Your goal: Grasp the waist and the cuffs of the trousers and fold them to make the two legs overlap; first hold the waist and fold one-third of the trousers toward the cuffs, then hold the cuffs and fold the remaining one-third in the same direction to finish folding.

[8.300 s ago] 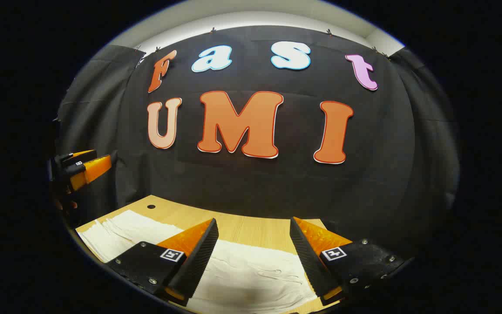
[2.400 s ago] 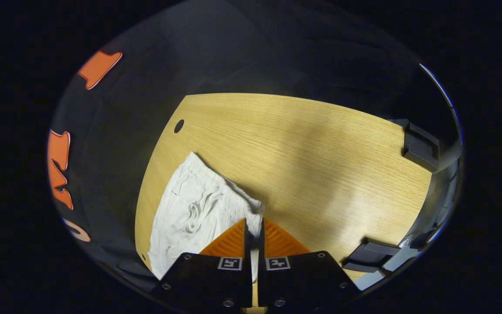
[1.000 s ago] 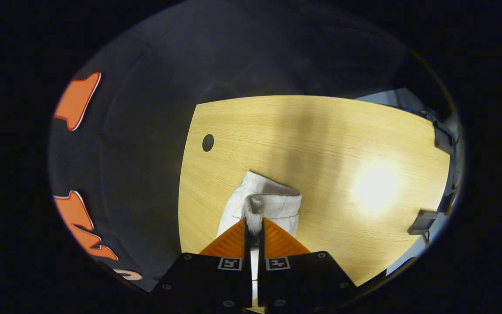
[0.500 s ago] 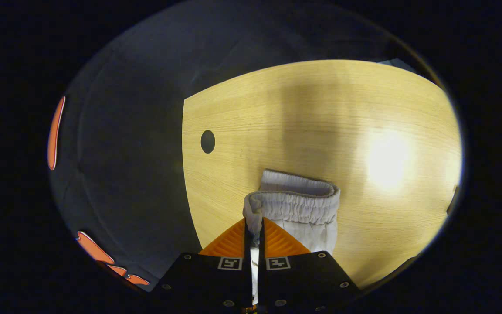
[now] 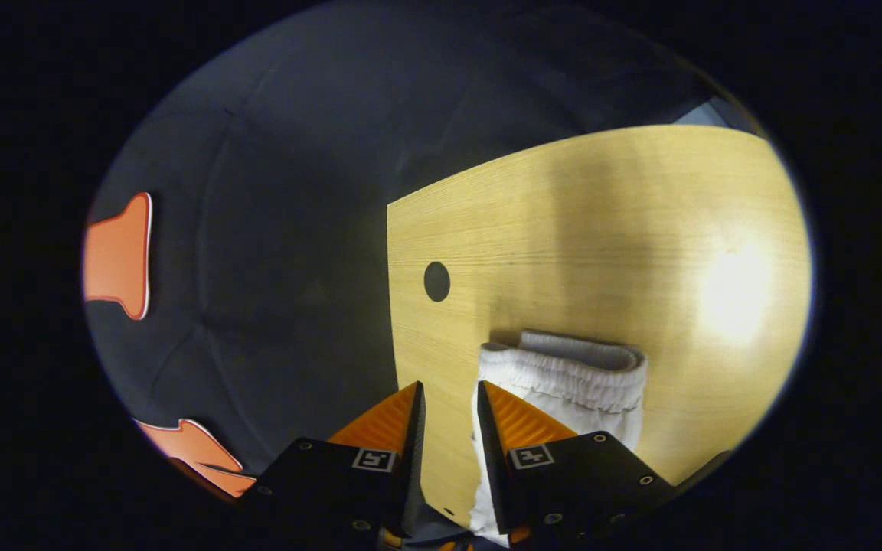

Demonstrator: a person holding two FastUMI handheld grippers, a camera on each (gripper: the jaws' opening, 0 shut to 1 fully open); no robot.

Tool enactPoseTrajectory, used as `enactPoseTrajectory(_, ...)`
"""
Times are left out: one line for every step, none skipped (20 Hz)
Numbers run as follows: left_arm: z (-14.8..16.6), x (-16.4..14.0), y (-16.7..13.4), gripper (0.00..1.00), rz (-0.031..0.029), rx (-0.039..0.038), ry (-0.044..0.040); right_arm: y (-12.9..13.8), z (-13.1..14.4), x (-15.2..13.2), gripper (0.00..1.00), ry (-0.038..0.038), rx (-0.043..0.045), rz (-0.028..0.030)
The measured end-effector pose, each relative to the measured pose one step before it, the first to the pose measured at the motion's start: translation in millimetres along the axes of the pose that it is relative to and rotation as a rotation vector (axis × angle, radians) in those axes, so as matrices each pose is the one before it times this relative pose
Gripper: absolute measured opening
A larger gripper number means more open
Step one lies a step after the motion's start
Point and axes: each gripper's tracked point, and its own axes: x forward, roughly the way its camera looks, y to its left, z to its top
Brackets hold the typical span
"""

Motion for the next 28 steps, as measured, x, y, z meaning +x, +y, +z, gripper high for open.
enactPoseTrajectory(-2.58, -7.36, -2.13, 1.00, 0.00247, 0.01305, 0.01045, -10.56, 2.33, -5.89, 0.43, -0.00289, -0.03869, -0.02724)
enactPoseTrajectory(-2.20, -6.04, -2.14, 0.99, -0.00060, 0.00983, 0.00723, -8.71, 1.29, -4.18, 0.45, -0.00196, -0.04004, -0.01834)
enactPoseTrajectory(-4.07, -4.06, -5.10, 0.99, -0.00461, 0.02031, 0.01305, -7.35, -2.39, -4.43, 0.51, 0.00131, -0.03383, -0.01868)
enactPoseTrajectory(-3.89, -4.99, -2.79, 0.99, 0.00671, 0.03399, 0.00654, -6.95, -3.23, -3.79, 0.54, 0.00503, -0.03090, -0.01284)
enactPoseTrajectory(-5.04, -3.26, -3.84, 0.99, 0.00325, 0.04517, 0.01231, -7.91, -3.76, -0.61, 0.51, 0.01154, -0.03082, -0.01715)
enactPoseTrajectory(-4.74, -5.12, -4.96, 1.00, 0.00478, 0.04698, 0.00927, -8.52, -6.17, -2.13, 0.64, 0.01088, -0.03217, -0.01316)
enactPoseTrajectory(-4.77, -2.46, -7.98, 1.00, -0.00520, 0.04342, 0.00556, -8.53, -5.92, -0.24, 0.81, 0.01042, -0.02813, -0.01671)
enactPoseTrajectory(-4.64, -3.88, -8.74, 1.00, -0.00495, 0.04383, 0.00475, -6.81, -3.52, 0.36, 0.74, 0.00792, -0.02338, -0.01641)
enactPoseTrajectory(-5.74, -0.03, -9.49, 1.00, -0.00882, 0.04546, 0.00099, -7.20, -3.16, 2.22, 0.78, 0.00788, -0.01741, -0.01906)
enactPoseTrajectory(-4.61, -0.74, -7.22, 1.00, -0.00001, 0.04777, 0.00344, -6.66, -3.30, 2.16, 0.80, 0.00719, -0.01052, -0.01843)
enactPoseTrajectory(-6.56, -1.58, -8.07, 1.00, 0.00121, 0.03966, 0.00100, -3.26, -2.39, 4.17, 0.82, 0.00650, -0.00739, -0.01292)
enactPoseTrajectory(-4.22, -1.41, -9.15, 1.00, -0.00928, 0.02841, 0.00620, -2.19, -2.86, 4.56, 0.83, 0.00575, -0.00671, -0.01104)
enactPoseTrajectory(-3.34, -1.49, -9.56, 1.00, -0.01241, 0.02034, 0.00508, -1.97, -1.82, 4.87, 0.83, 0.00478, -0.00750, -0.00900)
enactPoseTrajectory(-4.22, -1.67, -6.27, 1.00, -0.00625, 0.01524, 0.00467, -1.51, -0.33, 3.59, 0.83, 0.00379, -0.00659, -0.00889)
enactPoseTrajectory(-3.45, -3.03, -4.40, 1.00, -0.00840, 0.00806, 0.00634, -1.15, 0.84, 4.30, 0.83, -0.00146, -0.00151, -0.00635)
enactPoseTrajectory(-3.92, -4.22, -3.93, 1.00, 0.00438, 0.00514, 0.02390, -1.87, 0.86, 3.12, 0.83, -0.00161, 0.00059, -0.00971)
enactPoseTrajectory(-4.32, -2.20, 0.44, 1.00, 0.01452, 0.01329, 0.01205, -2.66, 1.39, 4.74, 0.83, -0.00352, 0.00539, -0.01298)
enactPoseTrajectory(-5.18, -3.10, -3.07, 1.00, 0.00192, 0.01864, 0.00992, -3.23, 0.62, 1.56, 0.73, 0.00164, 0.01133, -0.01777)
enactPoseTrajectory(-5.06, -3.29, -4.16, 1.00, 0.00306, 0.01951, 0.00111, 1.27, 3.71, 3.15, 0.83, -0.01395, 0.01095, 0.00129)
enactPoseTrajectory(-2.21, -3.01, -2.27, 1.00, 0.00190, 0.02119, 0.00056, -0.15, 3.84, 4.35, 0.83, -0.01432, 0.00088, -0.00659)
enactPoseTrajectory(-2.92, -1.21, -3.15, 1.00, -0.00010, 0.01754, -0.00252, 0.84, 3.88, 3.67, 0.73, -0.01429, 0.00616, 0.00199)
enactPoseTrajectory(-2.22, -4.12, -3.92, 1.00, 0.00135, 0.01233, -0.00409, 4.52, 0.80, 4.35, 0.81, -0.00846, 0.01458, 0.00952)
enactPoseTrajectory(-1.46, -6.57, -4.77, 1.00, -0.00469, 0.00638, -0.00480, 2.81, 2.53, 2.51, 0.75, -0.00582, 0.01332, 0.00392)
enactPoseTrajectory(-2.62, -6.07, -4.13, 1.00, -0.00215, -0.00253, -0.00421, -1.13, 1.45, 2.82, 0.72, -0.00793, 0.01001, -0.00077)
enactPoseTrajectory(-2.89, -6.58, -6.53, 1.00, -0.00764, -0.00580, -0.00208, -2.65, 0.82, 1.35, 0.66, -0.00578, 0.00722, -0.00757)
enactPoseTrajectory(-2.97, -3.33, -4.40, 1.00, -0.00235, -0.00624, 0.00079, -1.51, 0.45, 3.35, 0.61, -0.00608, -0.00239, -0.00568)
enactPoseTrajectory(-3.04, -1.65, -3.73, 1.00, -0.00168, -0.00521, -0.00043, -1.18, 1.02, 2.54, 0.50, -0.00763, -0.00183, -0.00147)
enactPoseTrajectory(-4.04, -1.87, -2.56, 1.00, 0.00275, -0.00146, 0.00098, 1.81, -1.26, 2.98, 0.47, -0.00212, 0.00110, 0.01054)
